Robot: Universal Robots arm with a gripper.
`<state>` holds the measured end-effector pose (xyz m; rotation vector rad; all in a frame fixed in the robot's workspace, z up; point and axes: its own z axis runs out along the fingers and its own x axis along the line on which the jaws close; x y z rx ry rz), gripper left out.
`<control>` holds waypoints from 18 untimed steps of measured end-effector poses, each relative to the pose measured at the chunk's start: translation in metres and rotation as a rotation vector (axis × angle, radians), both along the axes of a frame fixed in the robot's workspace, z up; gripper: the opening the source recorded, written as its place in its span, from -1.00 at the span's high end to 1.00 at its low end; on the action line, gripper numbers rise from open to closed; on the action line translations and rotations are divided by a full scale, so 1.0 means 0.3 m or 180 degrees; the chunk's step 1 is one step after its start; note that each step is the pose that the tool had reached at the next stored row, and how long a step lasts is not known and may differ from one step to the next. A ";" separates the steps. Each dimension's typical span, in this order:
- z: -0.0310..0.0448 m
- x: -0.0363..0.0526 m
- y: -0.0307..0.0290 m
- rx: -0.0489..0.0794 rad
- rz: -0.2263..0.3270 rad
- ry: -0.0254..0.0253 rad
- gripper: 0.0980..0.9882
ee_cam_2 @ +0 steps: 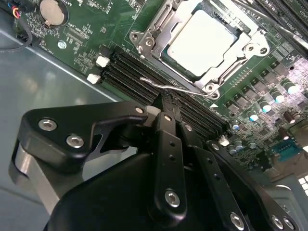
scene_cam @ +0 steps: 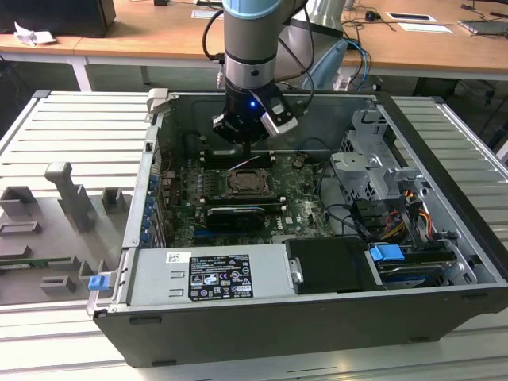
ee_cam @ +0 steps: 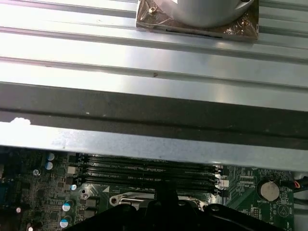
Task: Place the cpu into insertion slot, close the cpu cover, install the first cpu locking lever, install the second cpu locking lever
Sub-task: 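Install the first cpu locking lever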
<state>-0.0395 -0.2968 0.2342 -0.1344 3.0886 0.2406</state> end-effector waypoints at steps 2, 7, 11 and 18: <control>-0.002 0.001 0.000 0.0006 0.0000 -0.0001 0.98; -0.012 0.005 0.002 0.0007 0.0020 0.0000 0.98; -0.027 0.010 0.009 0.0005 0.0045 -0.0002 0.98; -0.032 0.028 0.011 -0.0002 0.0062 -0.0003 0.98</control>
